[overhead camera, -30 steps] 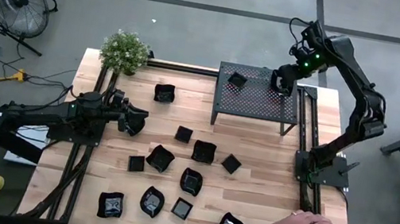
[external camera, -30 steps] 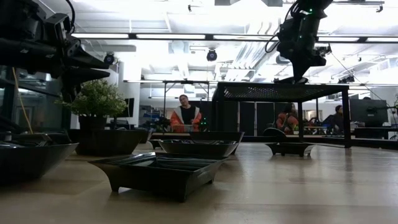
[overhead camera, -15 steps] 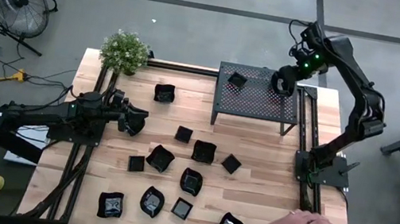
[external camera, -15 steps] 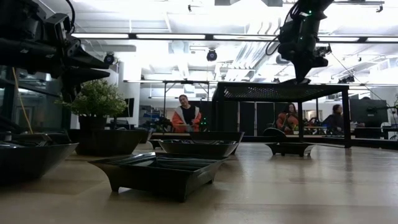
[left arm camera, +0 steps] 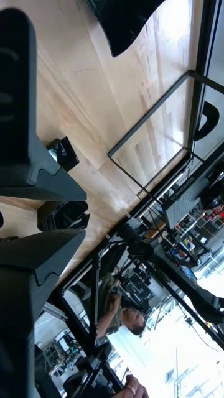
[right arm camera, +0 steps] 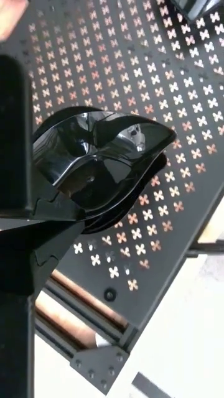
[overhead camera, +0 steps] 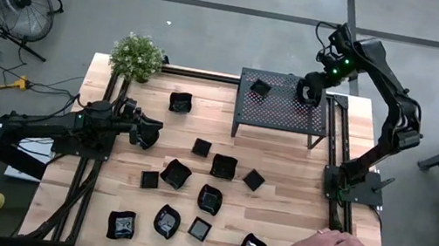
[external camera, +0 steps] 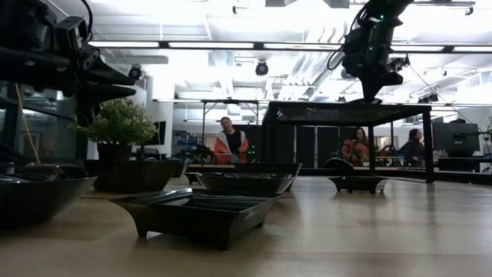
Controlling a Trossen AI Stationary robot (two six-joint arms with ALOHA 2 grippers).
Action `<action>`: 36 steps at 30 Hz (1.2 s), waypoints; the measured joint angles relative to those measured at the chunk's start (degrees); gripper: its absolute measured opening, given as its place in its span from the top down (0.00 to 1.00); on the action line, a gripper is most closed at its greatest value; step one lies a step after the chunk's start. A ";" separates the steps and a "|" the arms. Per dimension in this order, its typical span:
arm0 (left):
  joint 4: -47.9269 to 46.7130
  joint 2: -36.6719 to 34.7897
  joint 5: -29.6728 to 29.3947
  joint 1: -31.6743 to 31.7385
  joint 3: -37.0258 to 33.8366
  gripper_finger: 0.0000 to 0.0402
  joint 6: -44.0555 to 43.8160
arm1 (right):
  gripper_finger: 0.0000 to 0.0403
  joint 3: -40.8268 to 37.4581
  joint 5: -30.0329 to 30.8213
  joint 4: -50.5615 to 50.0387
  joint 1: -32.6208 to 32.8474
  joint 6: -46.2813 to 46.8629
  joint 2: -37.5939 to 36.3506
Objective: Pick & Place Mini shaped plates
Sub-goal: Stack the black leaf-shaped plate on top of the black leaf-shaped plate on the shelf, then stack the black square plate on top of the black square plate on the shelf
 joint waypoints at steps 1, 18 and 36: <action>0.00 0.00 0.00 0.02 0.00 0.80 0.01 | 1.00 0.00 -0.23 -0.18 0.00 0.00 0.00; 0.00 -0.01 0.00 0.00 0.00 0.80 0.00 | 0.81 0.00 0.23 -0.62 -0.04 0.51 0.00; 0.00 -0.01 0.01 0.01 0.00 0.80 0.00 | 0.80 2.16 0.27 -3.37 3.89 2.06 -4.91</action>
